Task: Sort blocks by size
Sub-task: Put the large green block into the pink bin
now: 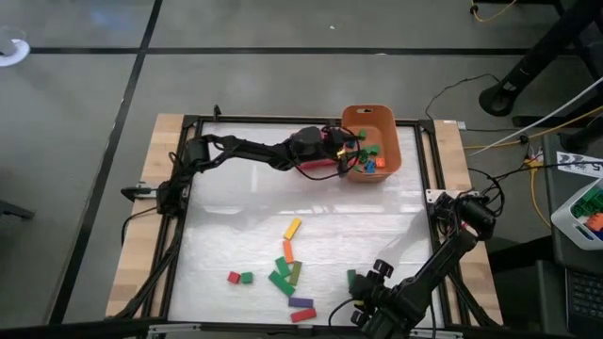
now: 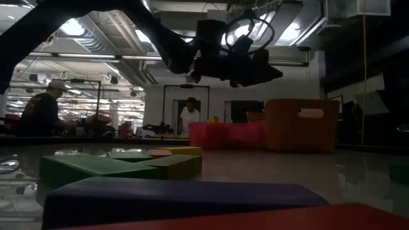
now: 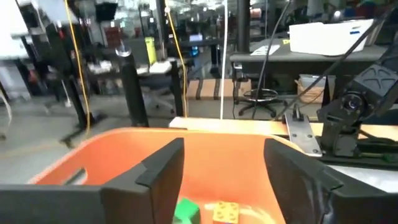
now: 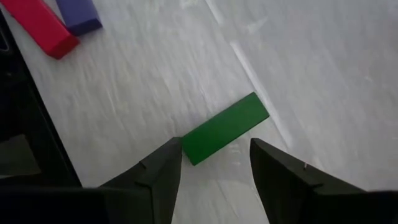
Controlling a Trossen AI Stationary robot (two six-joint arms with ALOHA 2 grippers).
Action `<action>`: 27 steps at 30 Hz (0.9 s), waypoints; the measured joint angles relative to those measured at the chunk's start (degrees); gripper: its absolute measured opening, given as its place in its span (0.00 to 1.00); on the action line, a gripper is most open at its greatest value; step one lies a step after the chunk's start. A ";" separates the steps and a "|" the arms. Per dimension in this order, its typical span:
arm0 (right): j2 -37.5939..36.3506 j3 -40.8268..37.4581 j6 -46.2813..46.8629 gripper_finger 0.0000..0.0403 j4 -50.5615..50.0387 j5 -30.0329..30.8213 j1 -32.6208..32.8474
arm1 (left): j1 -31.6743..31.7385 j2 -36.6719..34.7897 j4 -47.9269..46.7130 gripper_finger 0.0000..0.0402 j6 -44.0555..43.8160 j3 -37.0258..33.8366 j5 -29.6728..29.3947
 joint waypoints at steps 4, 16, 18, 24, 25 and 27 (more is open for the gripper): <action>0.00 0.00 0.17 0.47 0.08 -1.99 -0.61 | -0.07 -3.18 -8.40 0.56 -2.96 -0.02 0.00; 0.00 0.00 1.58 0.47 -0.08 -15.08 -5.23 | 2.91 -20.68 -49.90 0.51 1.39 0.00 1.99; 0.00 0.00 1.60 0.47 0.29 -15.08 -5.96 | 3.36 -22.48 -54.31 0.51 2.94 0.00 2.09; 0.02 0.00 6.44 0.47 1.68 -14.83 -7.82 | 3.78 -23.46 -61.37 0.51 5.34 -1.08 2.18; 0.03 0.00 7.86 0.47 1.72 -14.84 -7.95 | 3.80 -23.50 -61.25 0.51 5.55 -1.83 2.18; 0.07 0.00 9.96 0.47 1.74 -14.77 -8.19 | 3.80 -23.50 -61.29 0.51 5.64 -3.38 2.18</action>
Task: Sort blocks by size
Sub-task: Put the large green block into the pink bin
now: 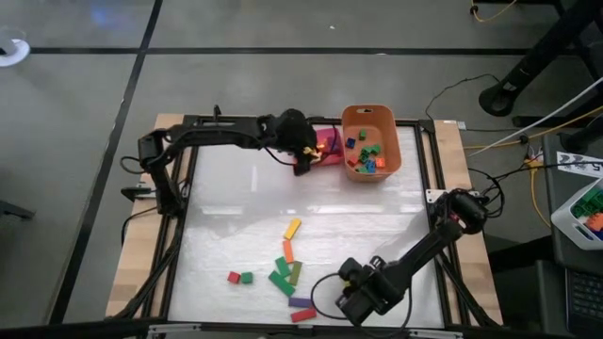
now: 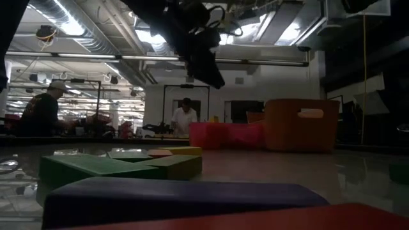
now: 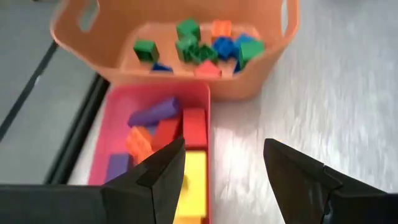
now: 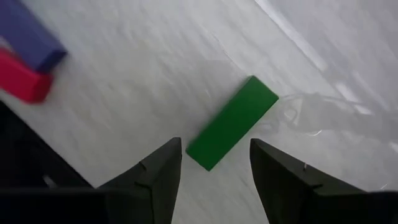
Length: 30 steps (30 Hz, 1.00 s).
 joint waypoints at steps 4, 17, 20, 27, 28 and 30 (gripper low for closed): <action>0.11 -0.04 4.15 0.47 0.00 0.90 0.00 | 0.00 0.02 1.05 0.51 0.23 -3.30 -0.02; 5.83 -0.13 8.69 0.47 0.94 -0.20 0.04 | 0.00 0.13 8.25 0.51 3.98 -10.61 0.31; 6.84 -0.12 8.71 0.47 1.55 -0.22 0.04 | 0.00 0.13 8.17 0.51 4.24 -10.65 1.41; 7.96 -0.02 8.71 0.44 1.85 -0.08 0.04 | 0.02 0.08 7.66 0.51 4.96 -10.65 3.86; 7.98 -0.02 8.69 0.42 1.93 0.20 0.04 | 0.20 -0.16 7.33 0.51 4.93 -10.65 4.51; 8.01 -0.02 8.13 0.36 1.97 1.50 -0.04 | 0.36 -0.96 6.46 0.51 4.99 -10.65 6.33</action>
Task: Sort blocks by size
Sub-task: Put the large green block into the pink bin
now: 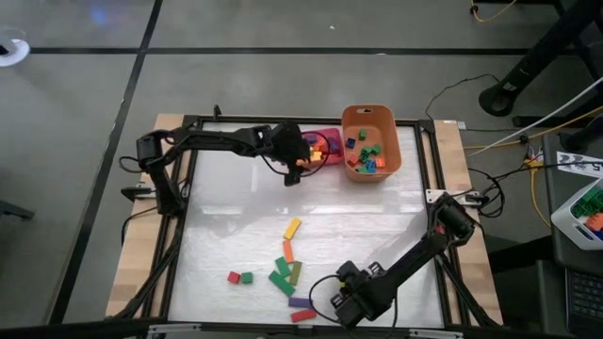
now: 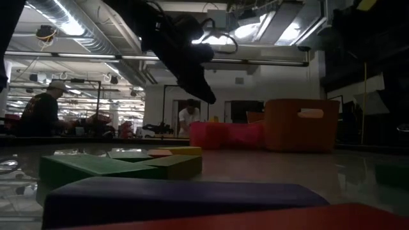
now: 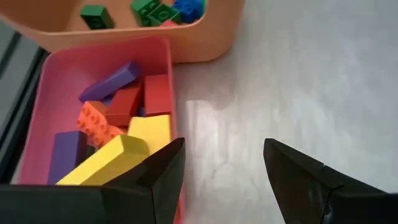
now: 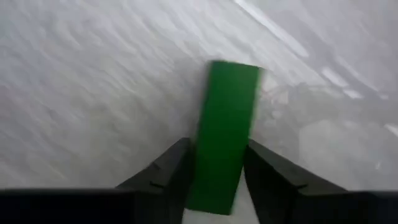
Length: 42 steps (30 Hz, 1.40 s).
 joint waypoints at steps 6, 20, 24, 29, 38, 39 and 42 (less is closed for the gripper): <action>0.16 -0.10 -8.41 0.23 -3.23 9.37 -2.16 | 2.04 -6.10 -8.09 0.51 1.06 -1.39 4.30; 0.13 0.31 -60.36 0.24 -11.91 23.96 -25.89 | 7.90 -38.71 -7.87 0.51 -9.36 -31.42 4.35; 0.02 2.38 -74.75 0.24 -11.67 23.10 -34.35 | 5.55 -47.35 -7.52 0.51 -15.44 -37.20 4.39; 0.02 7.10 -88.23 0.24 -11.78 17.13 -42.11 | 2.21 -54.65 -7.32 0.51 -20.70 -40.89 4.36; -0.09 20.06 -101.15 0.24 -13.67 15.32 -48.20 | -1.84 -57.44 -5.59 0.51 -23.45 -41.40 4.23; -0.09 21.01 -102.27 0.24 -13.87 16.24 -48.66 | -2.14 -57.44 -5.65 0.51 -23.47 -41.40 4.23; -0.09 22.36 -105.38 0.24 -13.89 17.72 -50.50 | -3.43 -57.42 -5.80 0.51 -24.07 -41.40 4.23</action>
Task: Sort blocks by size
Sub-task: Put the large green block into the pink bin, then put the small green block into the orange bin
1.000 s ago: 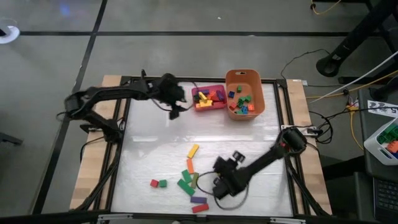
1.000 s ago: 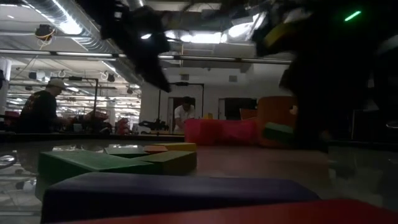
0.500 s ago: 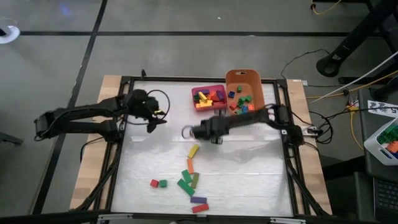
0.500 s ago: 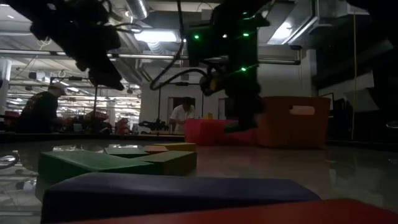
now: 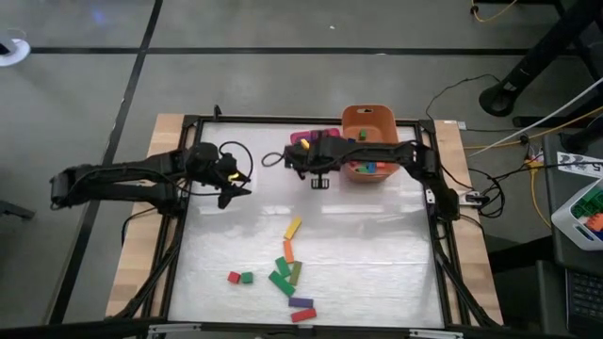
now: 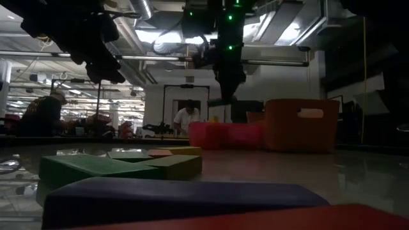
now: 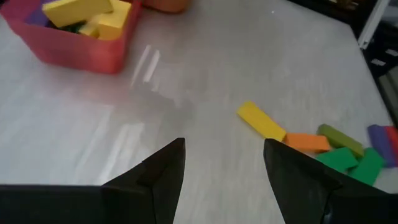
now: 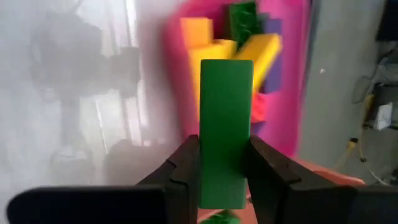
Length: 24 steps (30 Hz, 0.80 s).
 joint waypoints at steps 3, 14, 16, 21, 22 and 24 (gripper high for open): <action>0.07 0.00 -2.73 0.25 0.52 0.09 -2.19 | -2.16 0.00 0.02 0.51 -3.99 0.00 -0.02; 0.46 0.00 -5.72 0.46 1.58 0.10 -8.29 | -13.36 0.34 0.03 0.51 -11.82 0.00 -0.22; 0.46 0.00 -5.69 0.51 1.72 0.14 -8.44 | -15.85 0.71 0.35 0.51 -12.68 -0.20 -0.40; 0.47 -0.02 -5.67 0.58 2.37 -0.07 -8.08 | -25.38 2.60 7.74 0.51 -15.66 -3.77 -0.44; 0.48 -0.02 -5.69 0.59 2.05 -0.65 -7.92 | -27.88 3.33 9.49 0.51 -16.78 -4.35 -0.48; 0.48 -0.02 -5.69 0.60 1.69 -2.13 -7.79 | -33.40 5.24 12.44 0.51 -18.95 -4.89 -1.43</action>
